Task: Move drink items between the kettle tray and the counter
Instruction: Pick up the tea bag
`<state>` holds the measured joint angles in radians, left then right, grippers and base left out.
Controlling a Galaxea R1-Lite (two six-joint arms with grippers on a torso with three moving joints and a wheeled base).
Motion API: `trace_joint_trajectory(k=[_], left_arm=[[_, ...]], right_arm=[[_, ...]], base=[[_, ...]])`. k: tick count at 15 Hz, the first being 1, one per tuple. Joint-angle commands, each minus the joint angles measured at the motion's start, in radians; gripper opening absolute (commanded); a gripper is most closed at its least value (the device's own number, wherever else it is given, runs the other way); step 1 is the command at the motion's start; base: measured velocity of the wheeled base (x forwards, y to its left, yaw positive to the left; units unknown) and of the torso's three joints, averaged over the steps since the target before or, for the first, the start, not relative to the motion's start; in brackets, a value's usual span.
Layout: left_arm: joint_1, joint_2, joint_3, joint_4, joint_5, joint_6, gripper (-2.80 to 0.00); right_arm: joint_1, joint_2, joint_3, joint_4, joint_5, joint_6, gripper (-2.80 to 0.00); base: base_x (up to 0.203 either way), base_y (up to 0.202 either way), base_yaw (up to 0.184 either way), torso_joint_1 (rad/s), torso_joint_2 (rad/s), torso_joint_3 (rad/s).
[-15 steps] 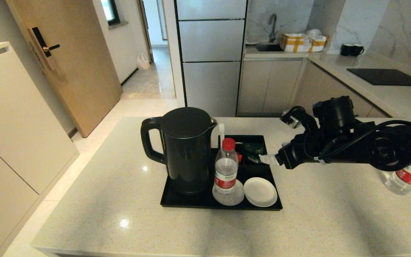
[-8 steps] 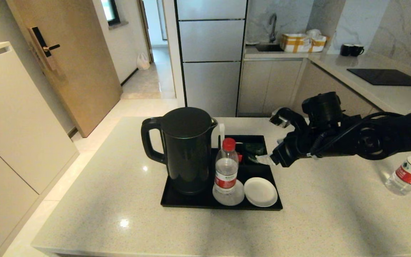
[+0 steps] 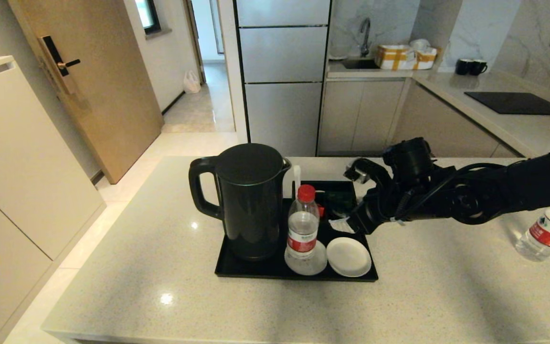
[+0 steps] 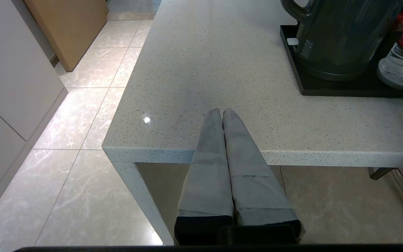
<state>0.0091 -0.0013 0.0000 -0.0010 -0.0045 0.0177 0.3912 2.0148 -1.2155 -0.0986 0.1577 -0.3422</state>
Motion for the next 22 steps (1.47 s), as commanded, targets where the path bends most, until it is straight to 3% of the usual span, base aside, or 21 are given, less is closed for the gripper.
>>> trace_joint_trajectory(k=[1,12,13,22], left_arm=[[0.0,0.001,0.002,0.0,0.0,0.001,-2.8],[0.0,0.001,0.002,0.0,0.0,0.0,-2.8],[0.0,0.001,0.002,0.0,0.0,-0.001,-2.8],[0.0,0.001,0.002,0.0,0.0,0.0,-2.8]], right_arm=[[0.003,0.035,0.0,-0.005,-0.001,-0.002,0.0],[-0.04,0.125,-0.104,-0.026,-0.001,0.0,0.0],[-0.04,0.125,-0.104,-0.026,-0.001,0.0,-2.71],[-0.04,0.13,-0.102,-0.026,0.0,0.013,-2.8]], base=[[0.0,0.0,0.0,0.0,0.0,0.0],[0.0,0.0,0.0,0.0,0.0,0.0],[0.0,0.0,0.0,0.0,0.0,0.0],[0.0,0.0,0.0,0.0,0.0,0.0]])
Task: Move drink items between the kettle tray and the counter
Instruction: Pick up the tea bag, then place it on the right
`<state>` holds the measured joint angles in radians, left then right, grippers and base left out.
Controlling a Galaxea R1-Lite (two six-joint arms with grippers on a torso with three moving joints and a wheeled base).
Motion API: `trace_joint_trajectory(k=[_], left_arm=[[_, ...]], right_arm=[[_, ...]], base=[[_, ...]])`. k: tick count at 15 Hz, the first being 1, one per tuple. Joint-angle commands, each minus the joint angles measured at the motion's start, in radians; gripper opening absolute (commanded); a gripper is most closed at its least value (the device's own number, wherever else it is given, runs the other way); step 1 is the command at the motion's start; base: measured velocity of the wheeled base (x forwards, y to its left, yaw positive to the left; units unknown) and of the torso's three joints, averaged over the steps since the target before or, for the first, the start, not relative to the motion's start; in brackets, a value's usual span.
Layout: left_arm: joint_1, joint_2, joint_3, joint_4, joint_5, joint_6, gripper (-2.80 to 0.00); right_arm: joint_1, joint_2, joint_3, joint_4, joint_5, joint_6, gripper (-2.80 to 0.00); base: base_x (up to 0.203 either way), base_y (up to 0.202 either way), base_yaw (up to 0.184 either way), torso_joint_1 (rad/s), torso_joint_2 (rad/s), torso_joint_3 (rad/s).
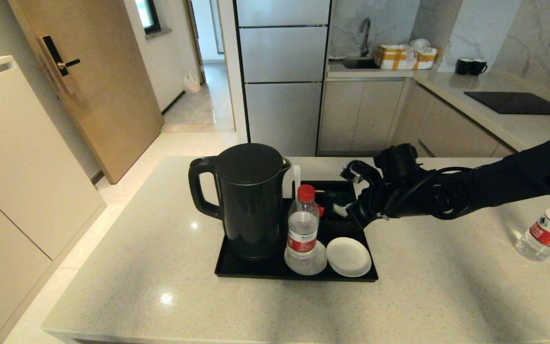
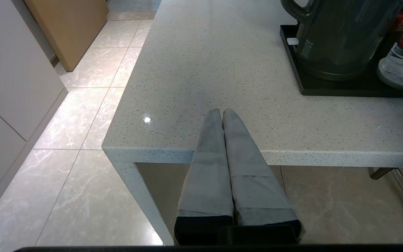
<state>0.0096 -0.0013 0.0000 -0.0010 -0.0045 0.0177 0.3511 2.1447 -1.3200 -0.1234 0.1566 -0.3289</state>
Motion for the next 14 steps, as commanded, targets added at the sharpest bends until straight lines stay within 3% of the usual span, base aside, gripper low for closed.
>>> trace_joint_trajectory(k=[1,4,9,14], left_arm=[[0.0,0.001,0.002,0.0,0.0,0.0,-2.8],[0.001,0.001,0.002,0.0,0.0,-0.001,-2.8],[0.0,0.001,0.002,0.0,0.0,0.0,-2.8],[0.0,0.001,0.002,0.0,0.0,-0.001,-2.8]], right_arm=[[0.0,0.0,0.002,-0.001,0.001,0.0,-2.8],[0.0,-0.014,0.004,-0.001,0.001,0.002,-2.8],[0.0,-0.156,-0.007,0.021,-0.002,0.075,-2.8],[0.0,-0.373,0.022,0.09,-0.11,0.12,-2.8]], base=[[0.0,0.0,0.0,0.0,0.0,0.0],[0.0,0.0,0.0,0.0,0.0,0.0],[0.0,0.0,0.0,0.0,0.0,0.0],[0.0,0.0,0.0,0.0,0.0,0.0]])
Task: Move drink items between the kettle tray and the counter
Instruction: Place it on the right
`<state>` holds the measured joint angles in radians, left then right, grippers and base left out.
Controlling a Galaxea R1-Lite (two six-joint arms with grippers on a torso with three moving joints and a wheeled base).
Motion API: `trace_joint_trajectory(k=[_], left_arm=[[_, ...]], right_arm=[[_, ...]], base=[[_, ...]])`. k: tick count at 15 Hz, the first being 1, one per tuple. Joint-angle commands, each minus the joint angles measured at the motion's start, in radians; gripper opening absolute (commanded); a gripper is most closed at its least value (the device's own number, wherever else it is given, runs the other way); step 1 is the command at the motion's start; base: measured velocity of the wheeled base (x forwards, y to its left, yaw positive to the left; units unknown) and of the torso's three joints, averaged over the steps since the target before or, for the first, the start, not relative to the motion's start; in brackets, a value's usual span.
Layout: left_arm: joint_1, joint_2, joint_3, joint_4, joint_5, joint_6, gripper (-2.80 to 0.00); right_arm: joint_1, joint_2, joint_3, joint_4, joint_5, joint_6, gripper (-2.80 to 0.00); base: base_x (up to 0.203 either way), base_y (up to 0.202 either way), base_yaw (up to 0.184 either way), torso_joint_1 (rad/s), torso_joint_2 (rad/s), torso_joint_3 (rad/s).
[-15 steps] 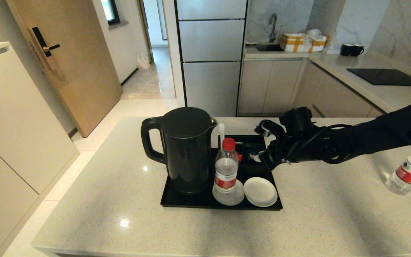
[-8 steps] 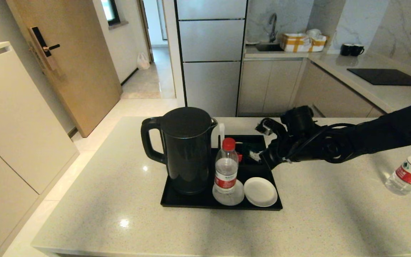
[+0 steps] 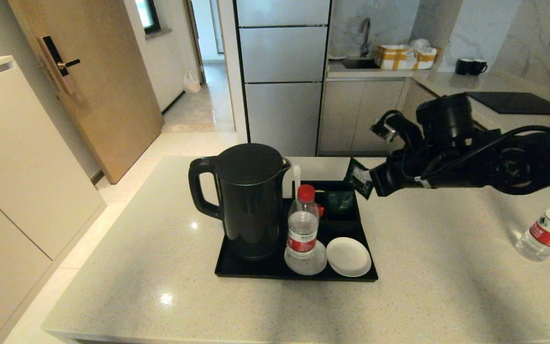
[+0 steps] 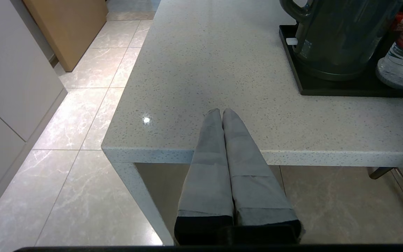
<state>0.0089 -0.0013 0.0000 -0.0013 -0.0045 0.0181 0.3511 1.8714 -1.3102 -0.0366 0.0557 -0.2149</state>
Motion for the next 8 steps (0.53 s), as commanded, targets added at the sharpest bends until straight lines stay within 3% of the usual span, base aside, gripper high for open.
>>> trace_joint_trajectory(k=[1,4,8], left_arm=[[0.002,0.001,0.002,0.0,0.0,-0.001,-2.8],[0.0,0.001,0.002,0.0,0.0,-0.001,-2.8],[0.0,0.001,0.002,0.0,0.0,0.0,-2.8]], right_arm=[[-0.001,-0.154,0.027,0.02,-0.026,0.021,-2.8],[-0.043,-0.338,0.115,0.084,-0.082,0.057,-2.8],[-0.26,-0.528,0.337,0.111,-0.122,0.087,-2.8]], base=[[0.0,0.0,0.0,0.0,0.0,0.0],[0.0,0.0,0.0,0.0,0.0,0.0],[0.0,0.0,0.0,0.0,0.0,0.0]])
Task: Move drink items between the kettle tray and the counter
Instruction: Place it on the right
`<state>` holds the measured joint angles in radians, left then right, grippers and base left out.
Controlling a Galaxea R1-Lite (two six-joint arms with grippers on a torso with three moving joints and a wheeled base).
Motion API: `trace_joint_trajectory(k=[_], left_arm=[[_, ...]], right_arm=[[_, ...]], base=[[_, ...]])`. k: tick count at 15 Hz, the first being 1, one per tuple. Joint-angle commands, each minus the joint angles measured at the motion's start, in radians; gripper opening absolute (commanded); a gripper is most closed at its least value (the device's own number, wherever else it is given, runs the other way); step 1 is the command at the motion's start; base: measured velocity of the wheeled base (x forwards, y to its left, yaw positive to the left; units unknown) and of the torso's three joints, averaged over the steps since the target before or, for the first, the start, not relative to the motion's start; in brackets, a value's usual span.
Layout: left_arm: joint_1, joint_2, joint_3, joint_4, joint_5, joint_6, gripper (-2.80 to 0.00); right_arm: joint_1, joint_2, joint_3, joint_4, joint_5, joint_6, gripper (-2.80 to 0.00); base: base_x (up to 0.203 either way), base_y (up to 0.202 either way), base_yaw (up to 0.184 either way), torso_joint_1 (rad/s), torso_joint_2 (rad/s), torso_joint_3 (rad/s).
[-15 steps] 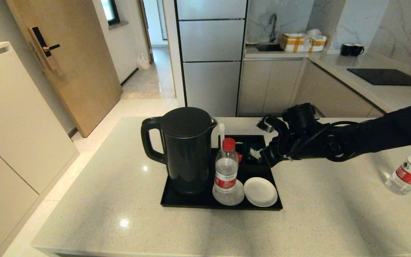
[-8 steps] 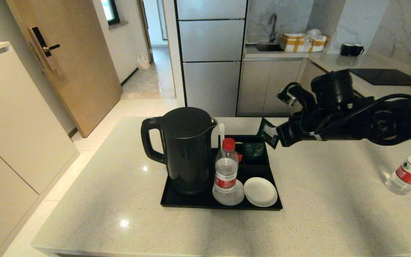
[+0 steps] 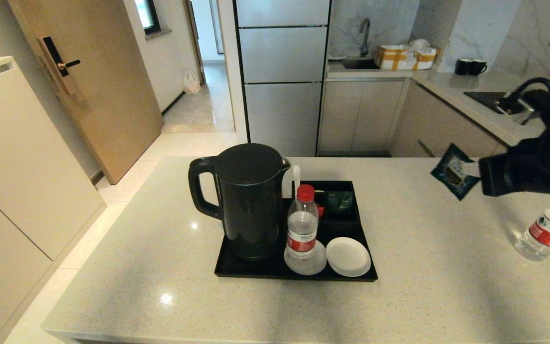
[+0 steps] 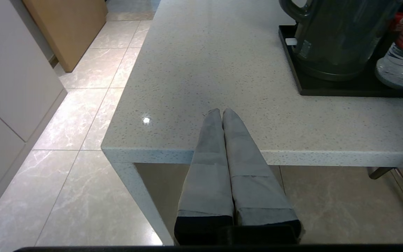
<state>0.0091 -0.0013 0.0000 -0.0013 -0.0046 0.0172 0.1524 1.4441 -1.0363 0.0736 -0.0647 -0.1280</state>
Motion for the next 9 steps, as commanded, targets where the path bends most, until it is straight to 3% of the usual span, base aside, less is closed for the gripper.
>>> trace_joint_trajectory(k=[1,5,9], left_arm=[[0.0,0.001,0.002,0.0,0.0,0.0,-2.8],[0.0,0.001,0.002,0.0,0.0,0.0,-2.8],[0.0,0.001,0.002,0.0,0.0,0.001,-2.8]], right_arm=[[-0.116,-0.128,0.109,0.001,0.0,0.004,-2.8],[-0.278,-0.145,0.234,-0.011,0.008,0.008,-2.8],[-0.439,-0.06,0.296,-0.076,0.114,0.01,-2.8]], base=[[0.0,0.0,0.0,0.0,0.0,0.0],[0.0,0.0,0.0,0.0,0.0,0.0],[0.0,0.0,0.0,0.0,0.0,0.0]])
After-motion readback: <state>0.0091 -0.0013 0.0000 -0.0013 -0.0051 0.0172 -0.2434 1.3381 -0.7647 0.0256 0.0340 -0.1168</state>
